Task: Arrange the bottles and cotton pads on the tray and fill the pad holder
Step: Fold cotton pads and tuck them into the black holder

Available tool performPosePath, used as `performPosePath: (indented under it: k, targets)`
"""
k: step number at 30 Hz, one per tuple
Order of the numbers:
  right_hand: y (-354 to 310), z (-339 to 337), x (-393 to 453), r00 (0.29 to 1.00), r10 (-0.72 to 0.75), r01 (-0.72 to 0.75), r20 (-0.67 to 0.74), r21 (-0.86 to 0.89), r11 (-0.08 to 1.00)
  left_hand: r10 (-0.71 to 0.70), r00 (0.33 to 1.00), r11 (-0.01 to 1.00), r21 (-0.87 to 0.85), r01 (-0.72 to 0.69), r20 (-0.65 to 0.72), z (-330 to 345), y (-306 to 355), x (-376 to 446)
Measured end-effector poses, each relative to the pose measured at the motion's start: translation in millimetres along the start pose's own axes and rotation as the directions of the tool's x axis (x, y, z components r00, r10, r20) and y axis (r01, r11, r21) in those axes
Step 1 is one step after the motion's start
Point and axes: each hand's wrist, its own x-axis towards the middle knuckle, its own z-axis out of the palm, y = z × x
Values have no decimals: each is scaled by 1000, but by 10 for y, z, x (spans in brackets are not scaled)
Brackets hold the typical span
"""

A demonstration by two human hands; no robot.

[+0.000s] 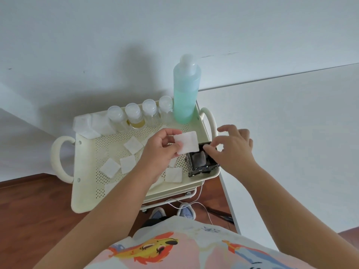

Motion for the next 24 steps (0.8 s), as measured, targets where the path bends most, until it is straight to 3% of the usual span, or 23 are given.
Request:
performPosePath:
  k: [3,8,12,18,24]
  targets:
    - [-37,103,33,988,-7,59,155,-331,942,-10,999,999,-43,8,-39,-116,-17,1]
    - [-114,212,128,986,48,36,157,-491,870,-13,999,997,-73,10,-38,-200,-74,-44]
    - [-97,190,112,985,60,26,162,-484,875,-36,999,997,-68,34,-32,-209,-144,-86]
    - [-105,126,108,978,145,-111,150,-210,971,-52,998,998,-46,50,-32,-218,-198,-121]
    - [-104,300,87,960,187,-106,207,-349,931,-59,998,997,-56,58,-26,-195,-194,-98]
